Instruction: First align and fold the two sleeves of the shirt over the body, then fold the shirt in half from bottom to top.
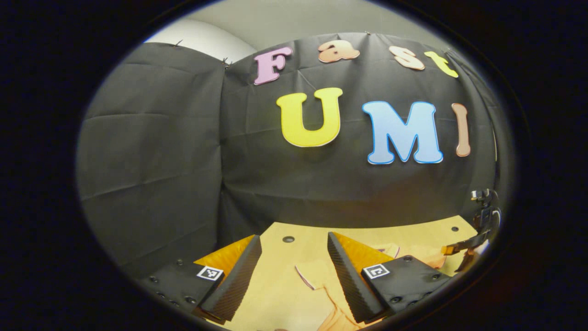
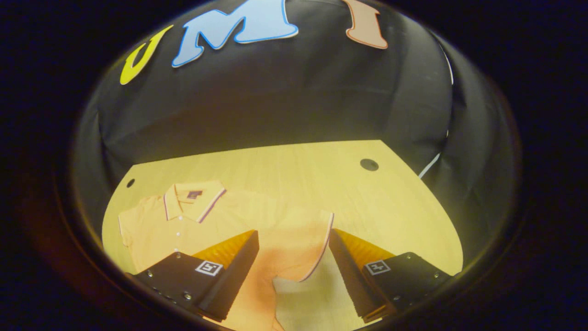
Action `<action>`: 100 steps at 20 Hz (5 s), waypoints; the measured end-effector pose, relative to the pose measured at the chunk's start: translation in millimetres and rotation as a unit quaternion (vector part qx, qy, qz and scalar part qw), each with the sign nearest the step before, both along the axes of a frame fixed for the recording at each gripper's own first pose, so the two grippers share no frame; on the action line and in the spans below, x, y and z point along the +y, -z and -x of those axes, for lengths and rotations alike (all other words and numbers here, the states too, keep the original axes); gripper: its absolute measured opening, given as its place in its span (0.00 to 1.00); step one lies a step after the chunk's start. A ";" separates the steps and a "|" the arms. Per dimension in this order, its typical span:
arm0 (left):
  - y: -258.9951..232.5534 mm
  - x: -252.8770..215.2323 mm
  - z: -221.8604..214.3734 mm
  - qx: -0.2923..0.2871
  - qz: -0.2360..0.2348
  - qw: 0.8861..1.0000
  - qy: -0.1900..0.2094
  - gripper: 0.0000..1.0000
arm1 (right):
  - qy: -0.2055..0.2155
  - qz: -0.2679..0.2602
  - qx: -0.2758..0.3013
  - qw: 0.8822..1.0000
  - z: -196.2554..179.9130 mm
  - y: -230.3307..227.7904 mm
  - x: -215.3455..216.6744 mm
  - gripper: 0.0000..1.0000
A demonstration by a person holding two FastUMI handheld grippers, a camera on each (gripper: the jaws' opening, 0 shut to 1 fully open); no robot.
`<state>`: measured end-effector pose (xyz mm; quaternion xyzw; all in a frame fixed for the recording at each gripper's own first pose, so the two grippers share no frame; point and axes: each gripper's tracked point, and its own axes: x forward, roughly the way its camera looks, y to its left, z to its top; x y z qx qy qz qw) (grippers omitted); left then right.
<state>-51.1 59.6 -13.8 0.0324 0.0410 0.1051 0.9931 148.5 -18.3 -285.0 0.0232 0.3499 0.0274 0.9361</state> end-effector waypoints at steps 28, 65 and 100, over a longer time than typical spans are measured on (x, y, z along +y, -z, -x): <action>19.9 19.2 8.6 0.028 0.005 0.999 -0.033 0.94 | 0.021 -0.017 0.103 0.994 -6.5 71.4 -3.7 0.04; 45.6 71.0 28.3 0.037 0.016 0.996 -0.078 0.94 | -0.195 0.057 0.060 0.977 27.5 41.6 182.1 0.51; 276.3 -0.7 -200.6 0.220 0.089 0.970 0.047 0.95 | -0.009 -0.037 -0.085 0.996 175.9 -154.1 49.9 0.51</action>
